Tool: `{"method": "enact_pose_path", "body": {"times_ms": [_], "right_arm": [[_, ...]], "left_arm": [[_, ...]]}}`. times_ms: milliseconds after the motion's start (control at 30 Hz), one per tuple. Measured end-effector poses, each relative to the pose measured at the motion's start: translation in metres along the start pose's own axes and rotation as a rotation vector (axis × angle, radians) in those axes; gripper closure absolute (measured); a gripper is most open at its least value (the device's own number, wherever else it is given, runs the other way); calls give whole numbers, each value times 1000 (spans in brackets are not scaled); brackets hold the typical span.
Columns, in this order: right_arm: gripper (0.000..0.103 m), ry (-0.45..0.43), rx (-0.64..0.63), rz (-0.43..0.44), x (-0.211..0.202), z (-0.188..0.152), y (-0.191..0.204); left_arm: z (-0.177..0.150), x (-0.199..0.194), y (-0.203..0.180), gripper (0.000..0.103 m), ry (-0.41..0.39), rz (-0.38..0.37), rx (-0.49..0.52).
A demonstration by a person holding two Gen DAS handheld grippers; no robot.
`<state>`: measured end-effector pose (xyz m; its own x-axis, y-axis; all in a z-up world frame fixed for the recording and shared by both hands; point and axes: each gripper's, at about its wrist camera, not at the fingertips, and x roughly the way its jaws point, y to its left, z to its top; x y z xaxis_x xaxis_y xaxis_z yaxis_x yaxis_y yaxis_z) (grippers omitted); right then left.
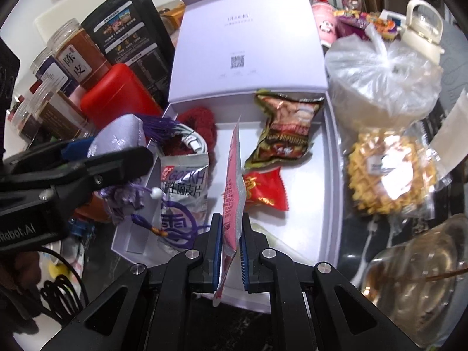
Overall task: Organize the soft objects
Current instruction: 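Lower both grippers into the box and open them to release sachet and pouch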
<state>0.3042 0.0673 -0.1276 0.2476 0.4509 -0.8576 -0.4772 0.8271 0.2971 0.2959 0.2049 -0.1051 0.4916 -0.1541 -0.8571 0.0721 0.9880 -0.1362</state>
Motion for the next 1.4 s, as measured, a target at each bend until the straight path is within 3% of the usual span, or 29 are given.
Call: {"method": "enact_pose_path", "body": {"times_ms": [467, 700, 767, 900, 1400], "right_arm": [[91, 48, 62, 27, 30, -1, -17], [84, 50, 60, 15, 33, 2, -19], [74, 61, 50, -6, 35, 4, -19], [71, 69, 38, -53, 34, 6, -23], [70, 34, 38, -128, 16, 5, -34]], "left_arm": [[-5, 41, 8, 47, 77, -41, -35], [-7, 50, 11, 47, 85, -59, -52], [-7, 51, 10, 47, 84, -53, -45], [-6, 53, 3, 47, 78, -38, -15], [-8, 52, 2, 47, 78, -22, -12]]}}
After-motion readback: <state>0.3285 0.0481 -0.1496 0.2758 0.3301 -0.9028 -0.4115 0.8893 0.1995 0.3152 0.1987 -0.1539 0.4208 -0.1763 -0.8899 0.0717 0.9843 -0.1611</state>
